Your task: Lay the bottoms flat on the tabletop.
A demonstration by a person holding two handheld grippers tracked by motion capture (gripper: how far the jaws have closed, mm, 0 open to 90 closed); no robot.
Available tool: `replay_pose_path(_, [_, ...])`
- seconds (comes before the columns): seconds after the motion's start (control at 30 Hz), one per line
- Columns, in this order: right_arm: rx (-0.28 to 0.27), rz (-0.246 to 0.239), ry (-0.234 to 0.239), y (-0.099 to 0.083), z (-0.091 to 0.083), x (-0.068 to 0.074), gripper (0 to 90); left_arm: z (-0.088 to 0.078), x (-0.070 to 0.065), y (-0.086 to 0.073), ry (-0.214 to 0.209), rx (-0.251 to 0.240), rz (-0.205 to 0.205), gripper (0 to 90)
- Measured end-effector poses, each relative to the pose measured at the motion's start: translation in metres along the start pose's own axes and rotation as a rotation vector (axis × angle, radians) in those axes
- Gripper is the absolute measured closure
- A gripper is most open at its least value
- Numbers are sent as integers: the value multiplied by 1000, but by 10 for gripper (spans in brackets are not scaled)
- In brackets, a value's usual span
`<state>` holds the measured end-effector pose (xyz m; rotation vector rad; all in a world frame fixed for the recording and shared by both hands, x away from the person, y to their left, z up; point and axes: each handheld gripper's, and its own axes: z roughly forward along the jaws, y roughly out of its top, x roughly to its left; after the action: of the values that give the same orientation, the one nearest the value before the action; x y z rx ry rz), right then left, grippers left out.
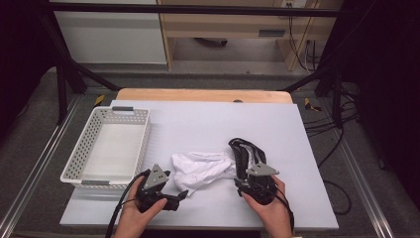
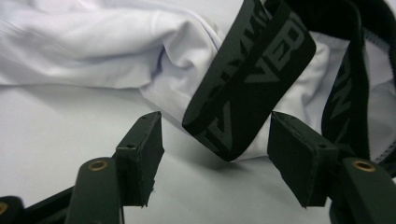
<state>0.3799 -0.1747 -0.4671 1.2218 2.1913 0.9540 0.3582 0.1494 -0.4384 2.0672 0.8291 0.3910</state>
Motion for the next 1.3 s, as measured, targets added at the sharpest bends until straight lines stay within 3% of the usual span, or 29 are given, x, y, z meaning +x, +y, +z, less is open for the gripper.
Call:
replay_pose_path(0.13, [25,-17,-10,1,4,0,537,0,0,0,-2,0,0,111])
replay_pose_path(0.3, [1,-41,-6,3,2,0,791,0,1,0,-1,0,0,111])
replay_pose_path(0.4, [-18,-60,-18,6,-1,1,850,-1,1,1,1,-4,-2,111])
replay_pose_path(0.63, [-56,-50,26,22,-5,-3,864,-4,4,1,7,-12,-11,111])
replay_pose_path(0.83, [-81,-128,57,73,-13,4,864,-5,4,2,14,-17,-10,111])
replay_pose_path(0.93, [-107,-121,100,100,-11,10,864,-5,5,2,13,-15,-11,111])
replay_pose_path(1.03, [-104,-97,139,116,4,14,864,-5,6,1,13,-13,-15,111])
replay_pose_path(1.2, [-39,-44,162,115,44,9,841,-5,6,0,11,-12,-15,111])
replay_pose_path(1.3, [-58,-23,171,110,48,8,711,-6,7,1,11,-18,-15,111])
